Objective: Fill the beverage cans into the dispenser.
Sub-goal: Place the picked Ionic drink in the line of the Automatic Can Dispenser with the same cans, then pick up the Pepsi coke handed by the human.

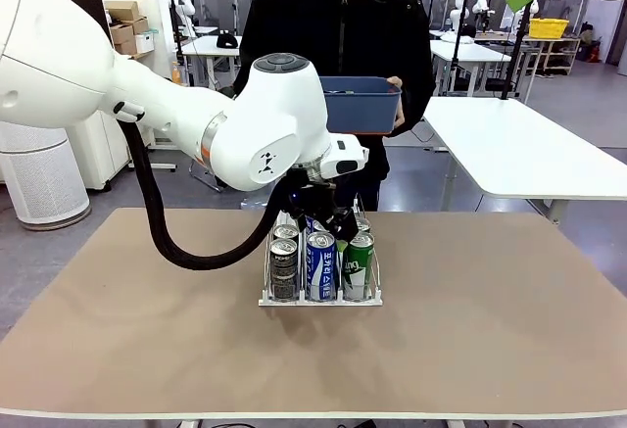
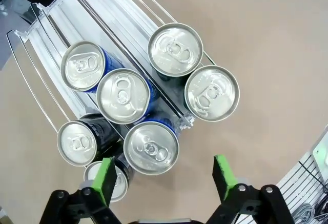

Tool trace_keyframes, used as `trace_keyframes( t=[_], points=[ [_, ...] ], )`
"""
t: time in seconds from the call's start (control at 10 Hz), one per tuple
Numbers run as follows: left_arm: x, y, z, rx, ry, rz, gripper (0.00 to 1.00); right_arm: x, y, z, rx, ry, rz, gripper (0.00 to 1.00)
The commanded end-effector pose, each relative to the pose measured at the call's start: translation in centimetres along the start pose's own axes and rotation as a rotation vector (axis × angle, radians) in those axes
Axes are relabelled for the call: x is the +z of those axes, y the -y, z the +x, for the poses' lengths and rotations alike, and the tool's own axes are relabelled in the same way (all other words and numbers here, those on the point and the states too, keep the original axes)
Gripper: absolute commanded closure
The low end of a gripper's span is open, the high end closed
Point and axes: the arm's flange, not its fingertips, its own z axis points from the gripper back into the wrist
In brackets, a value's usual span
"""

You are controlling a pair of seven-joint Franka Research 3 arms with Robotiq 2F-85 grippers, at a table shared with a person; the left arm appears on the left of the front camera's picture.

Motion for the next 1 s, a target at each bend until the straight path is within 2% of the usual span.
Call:
trace_keyframes(
  t=[0.0, 0.9],
  points=[
    [-0.29, -0.29, 0.53, 0.006, -0.006, -0.008, 0.0, -0.08, 0.0, 0.02, -0.002, 0.006, 0.009, 0.0],
    [-0.29, -0.29, 0.53, 0.006, -0.006, -0.008, 0.0, -0.08, 0.0, 0.02, -0.002, 0.006, 0.009, 0.0]
  ],
)
